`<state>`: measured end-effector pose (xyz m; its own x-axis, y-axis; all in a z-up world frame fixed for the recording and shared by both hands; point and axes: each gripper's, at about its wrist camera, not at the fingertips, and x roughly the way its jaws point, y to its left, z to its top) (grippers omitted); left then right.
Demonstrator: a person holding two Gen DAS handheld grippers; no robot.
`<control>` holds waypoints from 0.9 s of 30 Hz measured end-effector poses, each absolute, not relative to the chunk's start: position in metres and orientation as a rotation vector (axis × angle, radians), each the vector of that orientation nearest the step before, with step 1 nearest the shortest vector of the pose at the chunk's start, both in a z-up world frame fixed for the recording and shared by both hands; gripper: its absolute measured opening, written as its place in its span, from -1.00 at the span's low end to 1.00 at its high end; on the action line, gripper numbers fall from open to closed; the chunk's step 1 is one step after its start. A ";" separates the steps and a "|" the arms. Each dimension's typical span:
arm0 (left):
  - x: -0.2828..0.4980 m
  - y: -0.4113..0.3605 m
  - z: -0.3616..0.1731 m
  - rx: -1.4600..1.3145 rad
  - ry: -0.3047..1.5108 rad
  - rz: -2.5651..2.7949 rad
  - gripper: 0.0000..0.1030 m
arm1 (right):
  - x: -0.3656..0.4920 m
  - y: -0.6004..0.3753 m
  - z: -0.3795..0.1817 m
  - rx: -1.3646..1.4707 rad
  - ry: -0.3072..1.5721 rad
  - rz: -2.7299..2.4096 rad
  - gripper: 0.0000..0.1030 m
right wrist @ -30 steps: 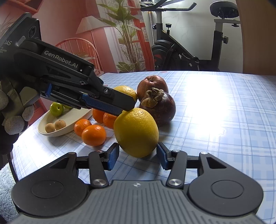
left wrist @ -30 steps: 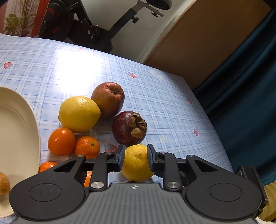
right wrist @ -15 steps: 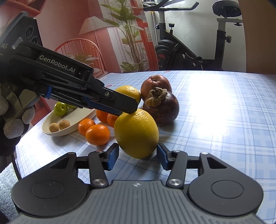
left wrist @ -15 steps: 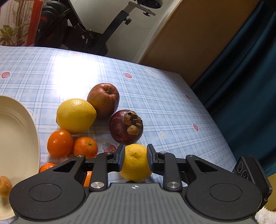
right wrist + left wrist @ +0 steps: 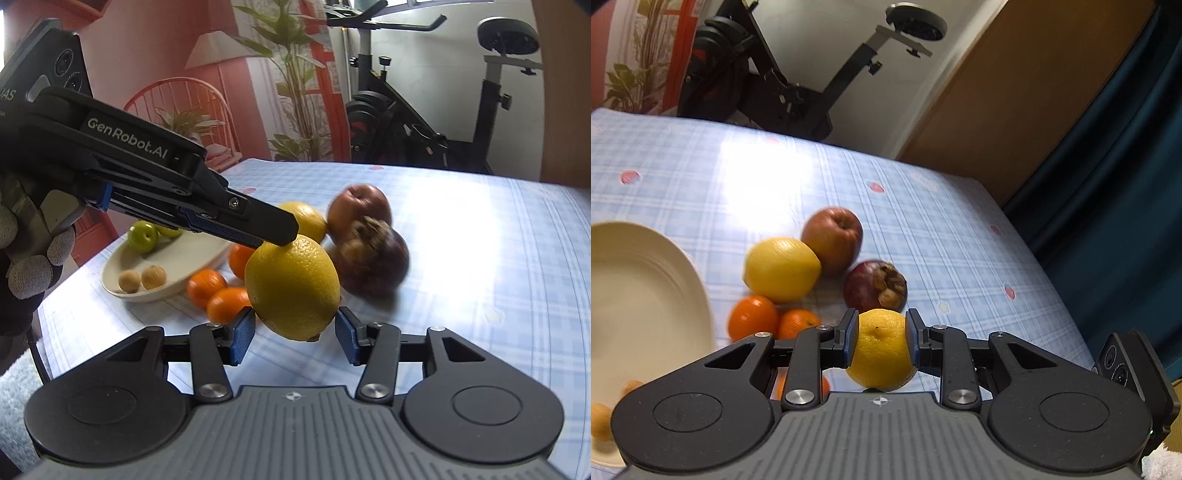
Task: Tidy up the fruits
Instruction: 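Lift the lemon with the left gripper and carry it over the plate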
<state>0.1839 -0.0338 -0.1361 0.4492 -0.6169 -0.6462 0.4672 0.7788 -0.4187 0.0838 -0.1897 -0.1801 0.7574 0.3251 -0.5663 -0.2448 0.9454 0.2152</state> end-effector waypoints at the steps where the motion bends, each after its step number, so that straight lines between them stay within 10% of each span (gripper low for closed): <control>1: 0.184 -0.028 -0.130 -0.183 0.863 -0.671 -0.45 | 0.088 -0.184 -0.174 0.129 0.635 0.322 -0.01; 27: 0.273 0.110 -0.122 -0.225 0.892 -0.437 -0.45 | 0.243 -0.036 -0.181 -0.051 0.768 0.516 -0.02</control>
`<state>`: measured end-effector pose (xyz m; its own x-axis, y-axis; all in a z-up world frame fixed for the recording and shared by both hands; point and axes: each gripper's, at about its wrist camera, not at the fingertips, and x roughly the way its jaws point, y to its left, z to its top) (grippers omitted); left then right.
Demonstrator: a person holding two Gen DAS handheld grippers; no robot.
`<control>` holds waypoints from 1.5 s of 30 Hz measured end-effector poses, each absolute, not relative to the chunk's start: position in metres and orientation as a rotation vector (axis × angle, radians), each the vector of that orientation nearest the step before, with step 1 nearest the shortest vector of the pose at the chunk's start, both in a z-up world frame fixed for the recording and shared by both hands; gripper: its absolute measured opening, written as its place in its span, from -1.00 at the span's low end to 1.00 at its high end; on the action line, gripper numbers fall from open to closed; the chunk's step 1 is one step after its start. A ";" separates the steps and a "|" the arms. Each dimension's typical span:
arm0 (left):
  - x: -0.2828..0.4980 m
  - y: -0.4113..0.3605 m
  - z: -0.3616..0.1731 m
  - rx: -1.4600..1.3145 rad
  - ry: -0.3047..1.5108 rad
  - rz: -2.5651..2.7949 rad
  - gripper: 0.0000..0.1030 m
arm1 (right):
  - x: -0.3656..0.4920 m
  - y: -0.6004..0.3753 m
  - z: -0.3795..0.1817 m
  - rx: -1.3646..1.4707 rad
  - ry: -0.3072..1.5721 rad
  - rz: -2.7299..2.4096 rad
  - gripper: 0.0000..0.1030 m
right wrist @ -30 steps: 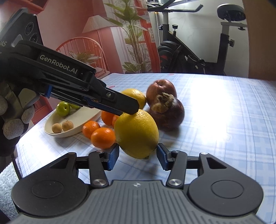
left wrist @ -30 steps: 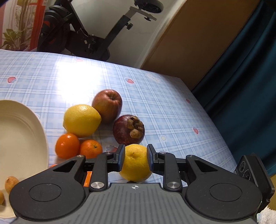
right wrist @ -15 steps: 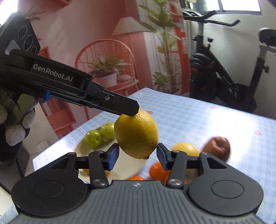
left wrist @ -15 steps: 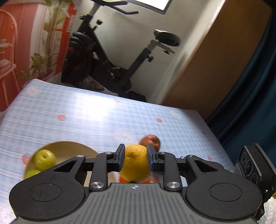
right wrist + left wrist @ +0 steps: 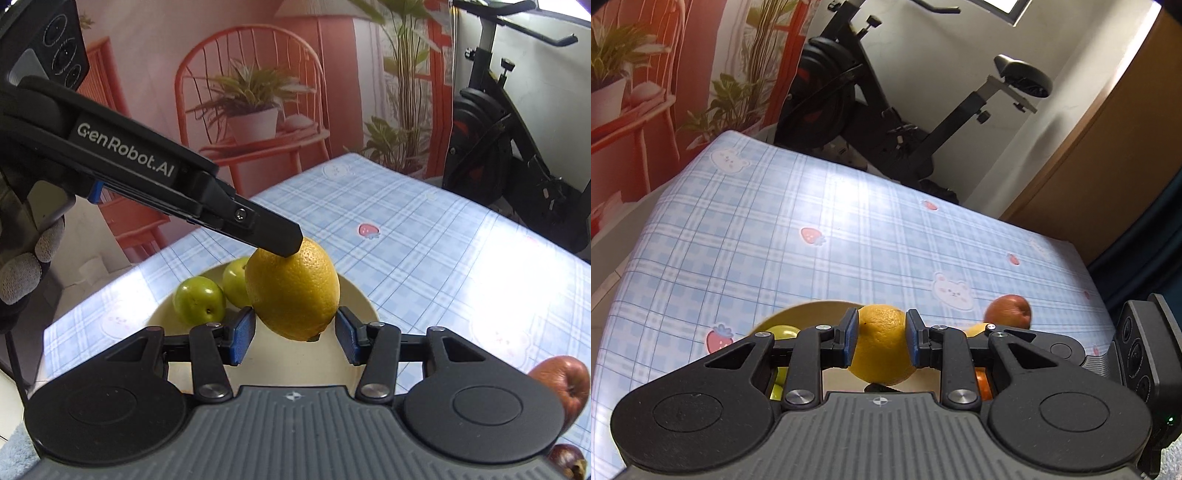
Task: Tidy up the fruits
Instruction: 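Lift the lemon with the left gripper and carry it over the plate, then open the left gripper to release the lemon onto the plate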
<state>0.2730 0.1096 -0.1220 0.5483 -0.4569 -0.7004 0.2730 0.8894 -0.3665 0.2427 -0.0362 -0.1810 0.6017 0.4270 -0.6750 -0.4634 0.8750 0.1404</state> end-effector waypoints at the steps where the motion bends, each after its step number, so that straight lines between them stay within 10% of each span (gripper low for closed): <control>1: 0.272 0.114 -0.125 -0.230 0.898 -0.436 -0.45 | 0.246 -0.035 -0.185 -0.056 0.780 0.513 -0.02; 45: 0.262 0.095 -0.132 -0.074 0.839 -0.221 -0.42 | 0.125 -0.143 -0.161 0.001 0.470 0.276 -0.02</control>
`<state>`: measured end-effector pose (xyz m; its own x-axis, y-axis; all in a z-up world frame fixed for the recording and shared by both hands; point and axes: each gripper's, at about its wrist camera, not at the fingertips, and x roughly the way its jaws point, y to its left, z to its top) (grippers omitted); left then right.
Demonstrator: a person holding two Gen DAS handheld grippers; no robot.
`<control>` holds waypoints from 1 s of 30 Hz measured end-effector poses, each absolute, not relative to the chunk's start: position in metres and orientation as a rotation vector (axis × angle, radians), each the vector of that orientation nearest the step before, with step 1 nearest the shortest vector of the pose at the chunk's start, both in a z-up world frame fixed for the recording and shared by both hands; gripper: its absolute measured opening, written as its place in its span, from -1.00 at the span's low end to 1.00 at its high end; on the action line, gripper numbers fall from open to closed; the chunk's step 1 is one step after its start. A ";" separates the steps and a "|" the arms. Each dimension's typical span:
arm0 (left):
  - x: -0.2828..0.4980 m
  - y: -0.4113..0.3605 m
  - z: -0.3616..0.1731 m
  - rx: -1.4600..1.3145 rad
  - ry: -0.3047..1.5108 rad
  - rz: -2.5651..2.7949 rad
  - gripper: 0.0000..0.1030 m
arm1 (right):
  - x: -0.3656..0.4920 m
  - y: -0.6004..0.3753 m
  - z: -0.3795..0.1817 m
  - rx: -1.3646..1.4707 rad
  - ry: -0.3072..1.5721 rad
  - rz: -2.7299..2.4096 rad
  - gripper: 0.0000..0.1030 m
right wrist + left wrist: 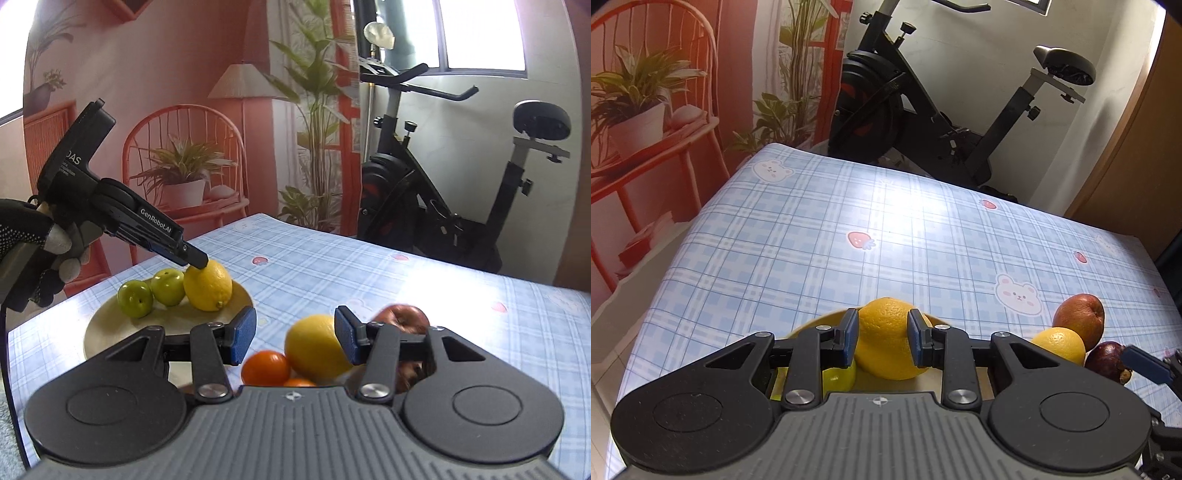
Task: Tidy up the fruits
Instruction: 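Open the left gripper to release the lemon onto the plate, then move the left gripper to an orange tangerine and close on it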
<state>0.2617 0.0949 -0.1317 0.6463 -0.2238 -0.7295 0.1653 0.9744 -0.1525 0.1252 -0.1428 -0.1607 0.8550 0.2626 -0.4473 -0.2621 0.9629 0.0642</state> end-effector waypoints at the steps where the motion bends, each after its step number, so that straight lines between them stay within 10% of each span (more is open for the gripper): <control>1: 0.259 0.092 -0.131 -0.068 0.839 -0.213 -0.42 | 0.121 -0.146 -0.162 0.013 0.474 0.273 -0.02; 30: 0.160 0.021 -0.115 -0.052 0.725 -0.368 -0.49 | 0.083 -0.149 -0.198 0.110 0.562 0.337 0.00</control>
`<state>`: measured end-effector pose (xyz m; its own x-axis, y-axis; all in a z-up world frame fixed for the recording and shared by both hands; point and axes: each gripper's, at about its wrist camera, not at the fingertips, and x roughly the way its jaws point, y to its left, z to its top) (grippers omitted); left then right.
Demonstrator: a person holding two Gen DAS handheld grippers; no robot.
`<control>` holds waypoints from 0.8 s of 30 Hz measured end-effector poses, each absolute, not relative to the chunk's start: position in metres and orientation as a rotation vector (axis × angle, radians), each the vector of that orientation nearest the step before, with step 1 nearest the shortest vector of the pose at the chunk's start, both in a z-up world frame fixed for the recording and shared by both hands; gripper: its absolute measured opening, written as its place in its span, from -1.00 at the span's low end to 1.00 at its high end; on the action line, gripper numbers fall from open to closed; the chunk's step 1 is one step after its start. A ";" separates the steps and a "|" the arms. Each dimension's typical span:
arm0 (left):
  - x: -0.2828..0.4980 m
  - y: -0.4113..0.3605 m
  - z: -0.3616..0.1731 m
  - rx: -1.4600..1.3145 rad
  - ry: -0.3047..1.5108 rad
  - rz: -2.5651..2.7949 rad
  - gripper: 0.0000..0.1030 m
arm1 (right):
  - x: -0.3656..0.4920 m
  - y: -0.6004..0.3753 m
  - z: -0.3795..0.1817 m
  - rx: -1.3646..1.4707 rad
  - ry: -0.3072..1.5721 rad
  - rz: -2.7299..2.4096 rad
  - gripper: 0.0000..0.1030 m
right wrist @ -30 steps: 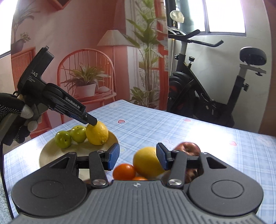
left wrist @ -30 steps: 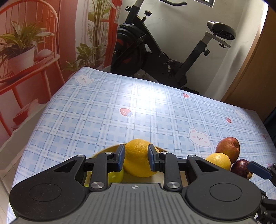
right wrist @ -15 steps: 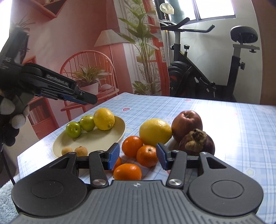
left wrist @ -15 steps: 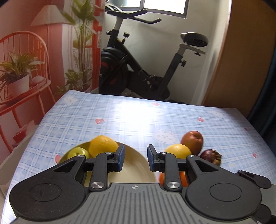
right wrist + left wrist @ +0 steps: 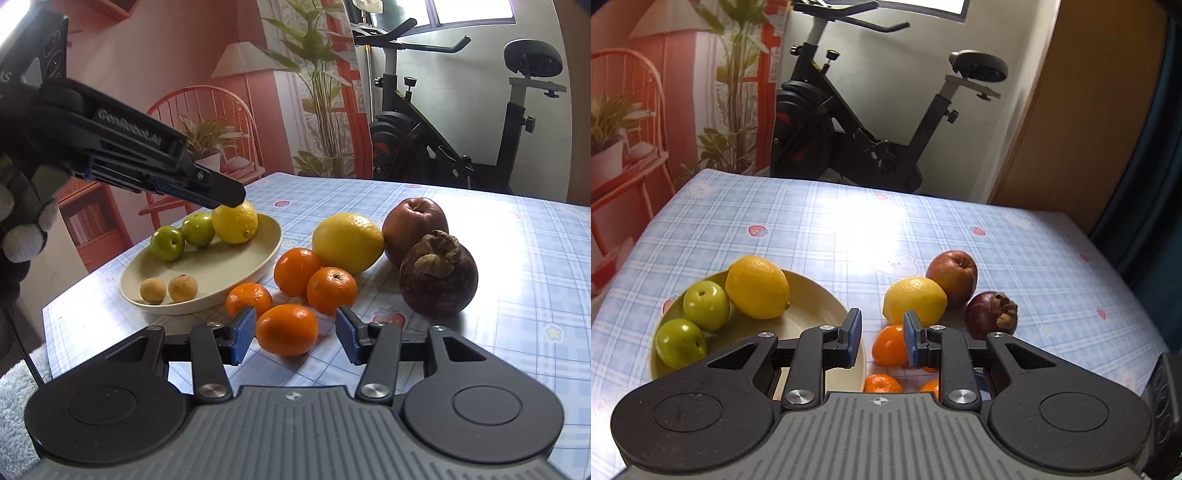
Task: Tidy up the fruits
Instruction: 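Move the left gripper to an orange tangerine and close on it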
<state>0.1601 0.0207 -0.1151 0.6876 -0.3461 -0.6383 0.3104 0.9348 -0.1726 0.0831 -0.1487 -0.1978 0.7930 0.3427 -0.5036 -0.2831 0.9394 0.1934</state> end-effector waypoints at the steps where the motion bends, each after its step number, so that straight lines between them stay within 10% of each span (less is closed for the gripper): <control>1: 0.158 0.022 -0.115 -0.061 0.720 -0.362 -0.49 | 0.083 -0.149 -0.198 0.112 0.563 0.338 0.00; 24: 0.151 0.031 -0.128 -0.075 0.747 -0.324 -0.49 | 0.091 -0.144 -0.202 0.096 0.602 0.367 0.00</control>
<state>0.1515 0.0312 -0.1281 0.6864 -0.3156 -0.6551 0.2623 0.9477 -0.1817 0.0911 -0.1442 -0.2023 0.7617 0.3649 -0.5355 -0.3095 0.9309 0.1940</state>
